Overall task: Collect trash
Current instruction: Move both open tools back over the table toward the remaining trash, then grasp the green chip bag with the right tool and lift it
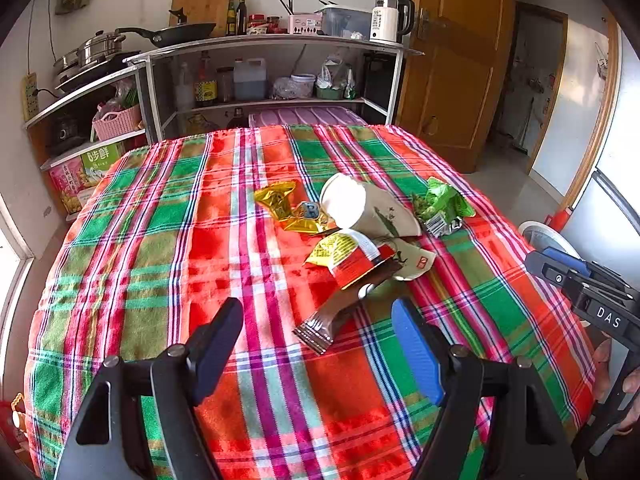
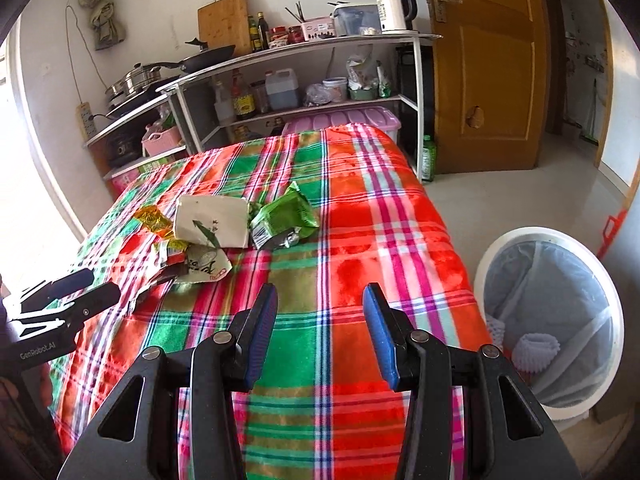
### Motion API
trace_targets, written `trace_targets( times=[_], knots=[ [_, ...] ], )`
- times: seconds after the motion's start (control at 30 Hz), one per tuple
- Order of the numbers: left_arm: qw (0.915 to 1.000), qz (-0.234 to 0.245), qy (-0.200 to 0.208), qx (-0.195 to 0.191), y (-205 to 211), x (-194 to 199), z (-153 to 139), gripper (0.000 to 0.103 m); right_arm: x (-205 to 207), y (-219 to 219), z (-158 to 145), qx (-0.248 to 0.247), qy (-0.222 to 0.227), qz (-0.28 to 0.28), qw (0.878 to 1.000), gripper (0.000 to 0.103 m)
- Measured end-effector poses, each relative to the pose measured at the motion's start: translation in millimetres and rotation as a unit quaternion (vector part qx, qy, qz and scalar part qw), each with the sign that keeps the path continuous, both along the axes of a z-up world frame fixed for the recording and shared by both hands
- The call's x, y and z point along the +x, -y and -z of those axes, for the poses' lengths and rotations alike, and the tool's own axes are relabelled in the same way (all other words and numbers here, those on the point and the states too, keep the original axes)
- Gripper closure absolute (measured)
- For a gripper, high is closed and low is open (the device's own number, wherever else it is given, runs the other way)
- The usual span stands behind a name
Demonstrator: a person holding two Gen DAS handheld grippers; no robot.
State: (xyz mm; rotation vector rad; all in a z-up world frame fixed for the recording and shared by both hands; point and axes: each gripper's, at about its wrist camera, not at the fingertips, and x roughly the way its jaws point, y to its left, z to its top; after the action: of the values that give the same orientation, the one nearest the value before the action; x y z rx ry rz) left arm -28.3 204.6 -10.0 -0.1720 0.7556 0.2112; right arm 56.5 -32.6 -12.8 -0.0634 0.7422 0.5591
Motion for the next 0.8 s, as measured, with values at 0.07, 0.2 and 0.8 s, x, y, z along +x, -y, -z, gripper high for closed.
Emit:
trace_targets(
  times=[0.07,0.2,0.8],
  knots=[
    [1.0000,0.002,-0.003,-0.008,-7,2,3,0.025,0,-10,2,-0.007,0.001,-0.007,1.000,0.057],
    [0.9994,0.020,-0.008,-0.029,-14,13,7,0.022,2,-24,6,-0.013,-0.002,-0.012,1.000,0.057],
    [0.9976,0.017,-0.028,-0.061,-24,64,13,0.020,59,-51,3,0.019,-0.032,-0.018,0.999,0.044]
  ],
)
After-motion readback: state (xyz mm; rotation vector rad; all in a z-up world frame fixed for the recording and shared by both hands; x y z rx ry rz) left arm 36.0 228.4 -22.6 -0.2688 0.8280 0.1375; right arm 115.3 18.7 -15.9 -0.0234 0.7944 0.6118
